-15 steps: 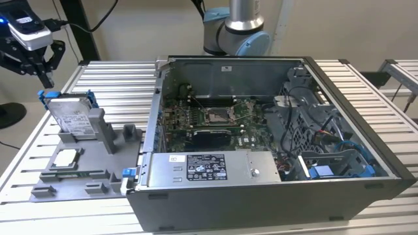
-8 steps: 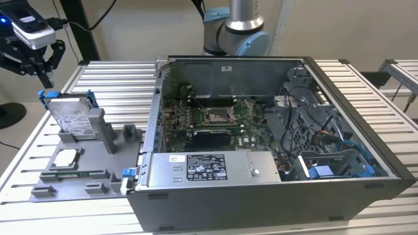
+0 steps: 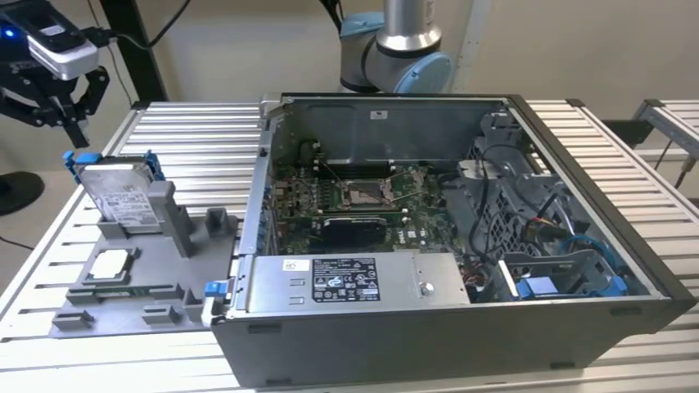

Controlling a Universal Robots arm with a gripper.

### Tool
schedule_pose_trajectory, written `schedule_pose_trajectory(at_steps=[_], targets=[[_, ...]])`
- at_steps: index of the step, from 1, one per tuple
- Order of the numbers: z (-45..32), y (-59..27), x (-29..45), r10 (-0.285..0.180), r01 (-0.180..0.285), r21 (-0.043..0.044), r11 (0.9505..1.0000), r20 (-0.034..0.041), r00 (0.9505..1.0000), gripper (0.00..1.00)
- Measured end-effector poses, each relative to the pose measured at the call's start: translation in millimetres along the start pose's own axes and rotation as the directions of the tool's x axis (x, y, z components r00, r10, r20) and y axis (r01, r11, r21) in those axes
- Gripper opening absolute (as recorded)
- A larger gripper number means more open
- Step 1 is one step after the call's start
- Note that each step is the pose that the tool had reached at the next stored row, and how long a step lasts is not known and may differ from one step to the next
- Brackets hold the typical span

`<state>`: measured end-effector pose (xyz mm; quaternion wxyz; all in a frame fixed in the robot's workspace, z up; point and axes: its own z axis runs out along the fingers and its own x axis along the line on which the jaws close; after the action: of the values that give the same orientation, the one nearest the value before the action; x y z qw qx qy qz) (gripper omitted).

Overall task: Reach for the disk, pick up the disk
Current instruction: 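Pick up the disk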

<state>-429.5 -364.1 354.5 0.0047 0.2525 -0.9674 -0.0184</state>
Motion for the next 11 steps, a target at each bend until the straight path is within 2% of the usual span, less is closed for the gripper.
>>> schedule_pose_trajectory(at_steps=[6,11], targets=[[0.0,0.0,0.0,-0.058,0.058,0.0000,0.9983,-0.0022,0.9983,0.00],[0.0,0.0,0.0,-0.108,0.108,-0.0002,0.9941,-0.0039,0.9941,0.00]])
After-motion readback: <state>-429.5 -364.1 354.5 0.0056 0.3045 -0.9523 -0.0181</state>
